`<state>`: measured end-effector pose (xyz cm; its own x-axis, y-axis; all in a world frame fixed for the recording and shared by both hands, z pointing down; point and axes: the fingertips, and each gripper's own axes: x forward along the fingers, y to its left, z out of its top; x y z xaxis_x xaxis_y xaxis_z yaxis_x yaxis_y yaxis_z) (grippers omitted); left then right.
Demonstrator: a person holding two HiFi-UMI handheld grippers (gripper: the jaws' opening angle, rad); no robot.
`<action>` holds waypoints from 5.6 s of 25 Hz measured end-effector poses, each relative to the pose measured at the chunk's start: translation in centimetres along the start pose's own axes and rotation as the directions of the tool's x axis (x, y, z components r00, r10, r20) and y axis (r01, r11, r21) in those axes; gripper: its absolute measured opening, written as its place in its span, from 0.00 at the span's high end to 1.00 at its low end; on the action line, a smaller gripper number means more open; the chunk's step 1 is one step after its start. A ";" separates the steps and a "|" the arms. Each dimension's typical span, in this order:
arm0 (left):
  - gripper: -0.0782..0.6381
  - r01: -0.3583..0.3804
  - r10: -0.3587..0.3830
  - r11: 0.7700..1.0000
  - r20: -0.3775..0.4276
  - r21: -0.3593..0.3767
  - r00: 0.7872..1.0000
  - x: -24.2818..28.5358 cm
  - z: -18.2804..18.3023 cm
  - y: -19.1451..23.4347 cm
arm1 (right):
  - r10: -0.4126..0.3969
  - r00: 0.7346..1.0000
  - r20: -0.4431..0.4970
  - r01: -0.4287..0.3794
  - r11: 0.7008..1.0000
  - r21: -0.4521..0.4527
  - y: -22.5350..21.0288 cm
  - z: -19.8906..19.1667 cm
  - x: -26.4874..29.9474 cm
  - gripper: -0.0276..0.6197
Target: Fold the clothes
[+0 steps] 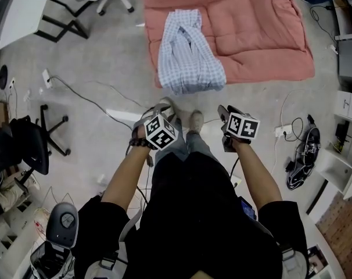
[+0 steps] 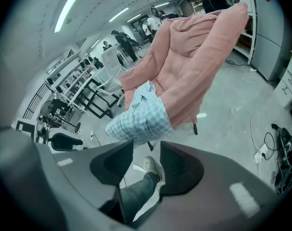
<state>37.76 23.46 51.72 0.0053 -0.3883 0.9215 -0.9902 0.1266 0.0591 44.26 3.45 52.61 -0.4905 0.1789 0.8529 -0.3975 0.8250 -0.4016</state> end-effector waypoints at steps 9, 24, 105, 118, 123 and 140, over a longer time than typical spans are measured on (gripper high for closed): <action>0.70 -0.025 0.029 0.998 0.079 -0.062 0.996 -2.9 2.9 6.7 | 0.010 0.998 0.063 -0.007 0.999 -0.052 4.4 6.3 0.7 0.72; 0.71 -0.134 0.152 0.981 0.126 -0.140 0.980 -10.9 2.3 21.9 | 0.135 0.987 0.087 -0.121 0.981 -0.154 18.5 17.1 7.5 0.75; 0.72 0.287 -0.341 0.702 -0.046 0.652 0.939 6.7 22.0 42.7 | -0.463 0.831 0.307 0.154 0.723 0.673 15.8 25.3 16.9 0.77; 0.72 0.404 -0.437 0.568 -0.153 0.717 0.887 11.7 25.8 50.2 | -0.477 0.856 0.197 0.372 0.835 0.405 15.6 35.1 28.3 0.75; 0.72 0.443 -0.456 0.578 -0.179 0.685 0.872 13.2 24.5 50.6 | -0.428 0.891 0.154 0.405 0.901 0.157 14.0 34.3 32.8 0.71; 0.72 0.425 -0.427 0.740 -0.126 0.521 0.896 16.2 20.3 52.4 | -0.334 0.942 -0.035 0.245 0.752 -0.612 9.2 30.0 44.2 0.68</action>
<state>-16.91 5.27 61.94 0.4447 -0.2872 0.8484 -0.8030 -0.5474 0.2356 -4.37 2.87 76.61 -0.3022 -0.0889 0.9491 0.0554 0.9923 0.1106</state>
